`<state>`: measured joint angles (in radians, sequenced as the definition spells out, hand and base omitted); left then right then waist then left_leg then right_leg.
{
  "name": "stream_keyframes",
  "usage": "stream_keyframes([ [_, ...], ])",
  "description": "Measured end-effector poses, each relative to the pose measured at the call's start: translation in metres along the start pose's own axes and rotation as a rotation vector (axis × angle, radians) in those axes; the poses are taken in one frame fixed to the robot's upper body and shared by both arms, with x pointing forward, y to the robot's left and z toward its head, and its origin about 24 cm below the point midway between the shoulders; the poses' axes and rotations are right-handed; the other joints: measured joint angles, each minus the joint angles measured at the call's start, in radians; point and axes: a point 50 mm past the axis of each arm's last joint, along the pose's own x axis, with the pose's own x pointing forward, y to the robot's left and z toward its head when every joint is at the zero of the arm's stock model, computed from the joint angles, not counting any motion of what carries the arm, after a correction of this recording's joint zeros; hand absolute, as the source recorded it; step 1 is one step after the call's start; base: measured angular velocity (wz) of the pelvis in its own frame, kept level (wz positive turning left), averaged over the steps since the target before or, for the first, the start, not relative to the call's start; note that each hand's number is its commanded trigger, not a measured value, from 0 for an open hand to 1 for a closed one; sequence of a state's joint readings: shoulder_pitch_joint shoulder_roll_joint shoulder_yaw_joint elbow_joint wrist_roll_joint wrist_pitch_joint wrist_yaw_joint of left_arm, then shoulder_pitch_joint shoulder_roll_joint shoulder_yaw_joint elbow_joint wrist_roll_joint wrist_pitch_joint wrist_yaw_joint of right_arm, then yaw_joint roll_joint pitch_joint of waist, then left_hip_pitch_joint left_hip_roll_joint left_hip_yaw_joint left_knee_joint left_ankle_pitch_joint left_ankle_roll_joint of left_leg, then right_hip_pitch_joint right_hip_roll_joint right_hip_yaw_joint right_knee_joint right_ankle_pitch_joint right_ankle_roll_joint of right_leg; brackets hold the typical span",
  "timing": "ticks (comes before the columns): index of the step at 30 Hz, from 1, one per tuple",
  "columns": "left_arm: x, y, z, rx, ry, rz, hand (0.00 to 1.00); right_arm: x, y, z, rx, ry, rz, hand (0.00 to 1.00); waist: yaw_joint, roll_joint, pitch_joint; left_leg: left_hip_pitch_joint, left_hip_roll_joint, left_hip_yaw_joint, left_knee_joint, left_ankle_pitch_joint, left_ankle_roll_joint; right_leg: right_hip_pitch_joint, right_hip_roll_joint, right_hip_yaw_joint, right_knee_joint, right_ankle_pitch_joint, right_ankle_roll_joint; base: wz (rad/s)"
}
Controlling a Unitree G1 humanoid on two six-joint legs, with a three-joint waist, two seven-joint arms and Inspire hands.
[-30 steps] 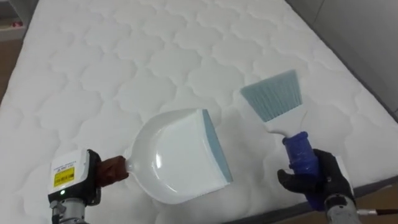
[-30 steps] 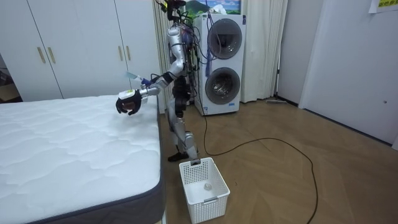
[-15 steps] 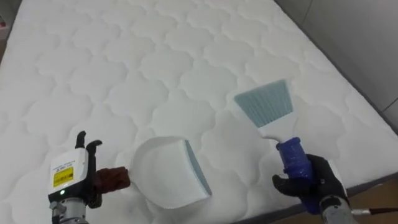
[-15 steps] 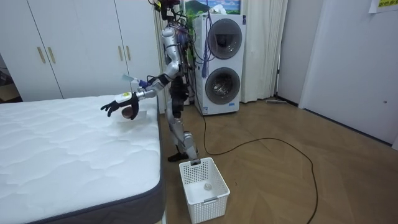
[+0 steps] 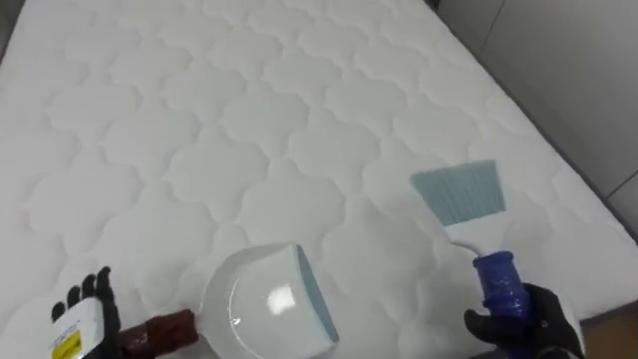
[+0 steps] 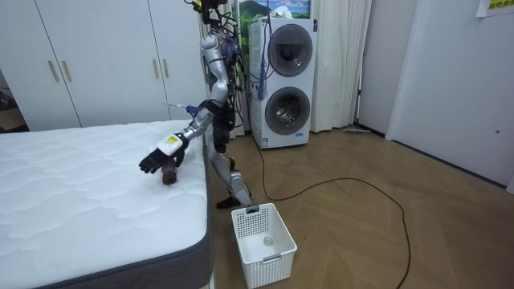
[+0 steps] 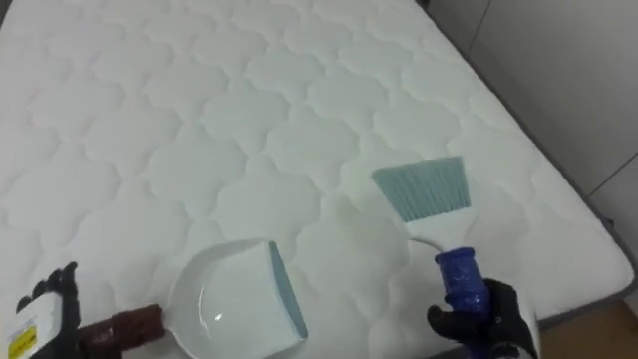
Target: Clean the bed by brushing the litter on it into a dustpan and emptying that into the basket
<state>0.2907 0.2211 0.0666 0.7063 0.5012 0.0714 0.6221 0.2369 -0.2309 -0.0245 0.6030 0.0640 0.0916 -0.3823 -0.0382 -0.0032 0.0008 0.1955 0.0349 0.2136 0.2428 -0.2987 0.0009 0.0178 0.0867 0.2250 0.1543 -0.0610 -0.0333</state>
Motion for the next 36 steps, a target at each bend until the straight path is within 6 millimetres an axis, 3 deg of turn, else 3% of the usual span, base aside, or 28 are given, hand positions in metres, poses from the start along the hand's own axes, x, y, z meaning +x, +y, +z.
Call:
stream_keyframes([
  [1, 0.000, 0.000, -0.003, -0.014, 0.027, 0.011, 0.00, -0.001, -0.005, -0.011, 0.018, 0.045, -0.034, 0.00, -0.001, 0.001, -0.0016, -0.006, 0.016, -0.031, -0.044, 0.001, -0.005, -0.003, 0.002, 0.020, 0.006, -0.002, 0.004, 0.45],
  [2, 0.001, 0.003, -0.007, -0.038, 0.061, 0.044, 0.00, -0.002, -0.013, -0.029, 0.056, 0.127, -0.083, 0.00, 0.008, 0.009, -0.0091, -0.001, 0.020, -0.029, -0.082, 0.003, -0.001, -0.030, 0.008, 0.014, 0.034, -0.021, 0.029, 0.26],
  [3, 0.000, 0.007, -0.019, -0.057, 0.117, 0.078, 0.00, -0.004, -0.015, -0.041, 0.081, 0.190, -0.104, 0.00, 0.024, 0.000, -0.0023, 0.001, 0.012, 0.016, -0.092, 0.016, 0.021, -0.042, 0.006, -0.023, 0.041, -0.031, 0.035, 0.00],
  [6, -0.013, 0.015, -0.063, -0.076, 0.314, 0.145, 0.00, -0.007, -0.020, -0.059, 0.079, 0.270, -0.158, 0.00, 0.046, -0.004, -0.0031, 0.022, 0.007, 0.023, -0.098, 0.018, 0.025, -0.012, 0.001, -0.101, 0.022, -0.026, 0.025, -0.40],
  [11, -0.026, 0.015, -0.090, -0.130, 0.494, 0.197, 0.00, -0.016, -0.029, -0.089, 0.061, 0.405, -0.230, 0.00, 0.045, 0.003, -0.0029, 0.030, 0.008, 0.019, -0.103, 0.018, 0.026, -0.008, 0.004, -0.114, 0.027, -0.027, 0.023, 0.02],
  [14, -0.033, 0.013, -0.104, -0.138, 0.591, 0.196, 0.00, -0.020, -0.030, -0.101, 0.048, 0.471, -0.227, 0.00, 0.043, 0.010, -0.0035, 0.030, 0.008, -0.009, -0.116, 0.014, 0.033, -0.032, 0.010, -0.122, 0.070, -0.036, 0.013, -0.02],
  [18, -0.051, 0.003, -0.126, -0.185, 0.741, 0.101, 0.00, -0.029, -0.032, -0.121, 0.035, 0.561, -0.175, 0.00, 0.041, 0.013, -0.0036, 0.042, 0.007, -0.011, -0.110, 0.003, 0.027, -0.036, 0.017, -0.125, 0.107, -0.050, 0.004, -0.02],
  [25, -0.067, -0.019, -0.129, -0.284, 0.819, -0.108, 0.00, -0.036, -0.024, -0.135, -0.060, 0.628, -0.016, 0.00, 0.044, 0.023, -0.0045, 0.040, 0.007, -0.012, -0.106, 0.006, 0.021, -0.038, 0.018, -0.121, 0.103, -0.049, -0.001, 0.00],
  [30, -0.066, -0.040, -0.109, -0.315, 0.753, -0.294, 0.00, -0.033, -0.010, -0.128, -0.301, 0.565, 0.181, 0.00, 0.042, 0.017, -0.0063, 0.030, 0.008, -0.011, -0.101, 0.007, 0.021, -0.045, 0.020, -0.120, 0.104, -0.048, -0.003, -0.02],
  [36, -0.051, -0.050, -0.083, -0.328, 0.660, -0.408, 0.00, -0.032, -0.003, -0.125, -0.414, 0.543, 0.281, 0.00, 0.036, 0.017, -0.0052, 0.029, 0.010, -0.032, -0.096, 0.006, 0.022, -0.038, 0.021, -0.132, 0.096, -0.051, -0.003, 0.04],
])
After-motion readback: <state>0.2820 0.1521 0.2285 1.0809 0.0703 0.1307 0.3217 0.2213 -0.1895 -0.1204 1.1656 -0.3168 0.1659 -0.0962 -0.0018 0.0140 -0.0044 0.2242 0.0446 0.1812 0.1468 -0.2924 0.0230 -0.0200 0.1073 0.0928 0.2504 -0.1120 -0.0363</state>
